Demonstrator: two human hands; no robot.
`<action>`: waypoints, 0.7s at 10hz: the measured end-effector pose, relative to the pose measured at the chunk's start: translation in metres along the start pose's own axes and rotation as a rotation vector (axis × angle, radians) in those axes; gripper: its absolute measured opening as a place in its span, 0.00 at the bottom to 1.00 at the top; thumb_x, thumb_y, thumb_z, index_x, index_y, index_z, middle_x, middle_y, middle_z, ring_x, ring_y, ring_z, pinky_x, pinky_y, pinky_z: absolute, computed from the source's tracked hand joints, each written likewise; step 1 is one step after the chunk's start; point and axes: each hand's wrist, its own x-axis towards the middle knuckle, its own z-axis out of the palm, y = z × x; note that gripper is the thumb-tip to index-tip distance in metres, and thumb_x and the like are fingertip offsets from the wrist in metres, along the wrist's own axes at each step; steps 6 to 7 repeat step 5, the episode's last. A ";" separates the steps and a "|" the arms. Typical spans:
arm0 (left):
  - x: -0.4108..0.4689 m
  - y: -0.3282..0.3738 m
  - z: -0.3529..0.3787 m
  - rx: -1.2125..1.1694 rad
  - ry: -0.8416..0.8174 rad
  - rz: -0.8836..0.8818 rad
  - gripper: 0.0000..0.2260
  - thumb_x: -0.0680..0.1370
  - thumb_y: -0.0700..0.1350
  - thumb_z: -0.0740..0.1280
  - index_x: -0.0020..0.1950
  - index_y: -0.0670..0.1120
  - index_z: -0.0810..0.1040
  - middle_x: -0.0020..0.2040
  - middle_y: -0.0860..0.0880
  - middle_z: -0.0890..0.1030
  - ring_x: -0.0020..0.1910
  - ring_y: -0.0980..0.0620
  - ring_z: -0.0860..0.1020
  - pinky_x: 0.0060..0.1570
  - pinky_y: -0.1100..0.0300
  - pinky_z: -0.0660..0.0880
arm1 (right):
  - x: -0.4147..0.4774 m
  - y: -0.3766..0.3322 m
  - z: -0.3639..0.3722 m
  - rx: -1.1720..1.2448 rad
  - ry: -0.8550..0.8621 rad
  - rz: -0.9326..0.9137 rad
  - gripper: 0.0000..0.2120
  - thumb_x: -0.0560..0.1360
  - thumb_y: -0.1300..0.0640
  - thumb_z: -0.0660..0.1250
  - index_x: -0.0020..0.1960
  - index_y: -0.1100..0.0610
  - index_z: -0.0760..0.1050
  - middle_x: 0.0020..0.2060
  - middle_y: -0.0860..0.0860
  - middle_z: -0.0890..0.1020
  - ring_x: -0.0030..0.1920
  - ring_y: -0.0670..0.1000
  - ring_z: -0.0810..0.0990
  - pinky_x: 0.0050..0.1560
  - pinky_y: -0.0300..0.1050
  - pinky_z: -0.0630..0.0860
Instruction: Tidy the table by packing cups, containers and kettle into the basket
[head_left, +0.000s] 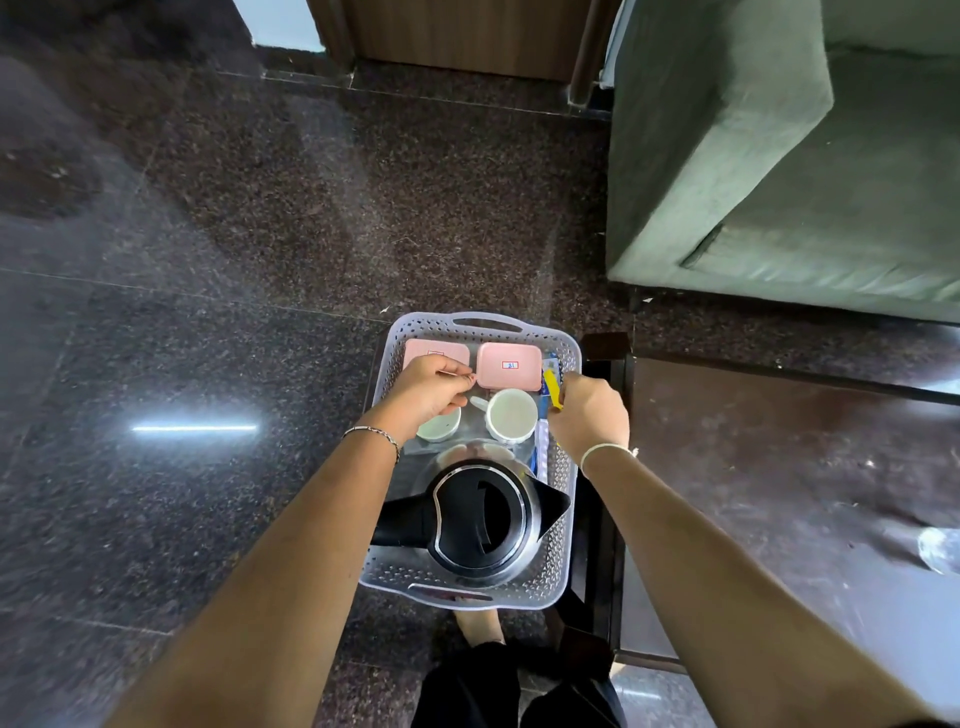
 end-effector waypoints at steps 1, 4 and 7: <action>0.000 -0.005 0.002 -0.001 0.006 -0.006 0.05 0.78 0.40 0.68 0.53 0.44 0.79 0.49 0.45 0.82 0.37 0.56 0.80 0.34 0.68 0.75 | 0.001 0.000 0.004 -0.087 -0.009 -0.042 0.04 0.71 0.61 0.65 0.46 0.59 0.74 0.41 0.60 0.82 0.42 0.64 0.81 0.36 0.46 0.70; -0.002 -0.010 0.008 0.008 -0.003 0.011 0.03 0.78 0.41 0.68 0.46 0.48 0.78 0.48 0.45 0.83 0.40 0.52 0.82 0.38 0.63 0.76 | -0.001 0.004 0.002 -0.097 -0.028 -0.071 0.03 0.72 0.62 0.64 0.45 0.59 0.75 0.41 0.60 0.82 0.41 0.64 0.80 0.36 0.47 0.71; -0.005 -0.004 0.009 0.026 0.007 0.025 0.03 0.78 0.41 0.67 0.49 0.47 0.79 0.49 0.45 0.83 0.41 0.52 0.82 0.36 0.65 0.76 | -0.008 0.005 -0.006 -0.063 0.002 -0.080 0.04 0.70 0.63 0.64 0.45 0.60 0.74 0.40 0.60 0.82 0.41 0.64 0.80 0.37 0.49 0.74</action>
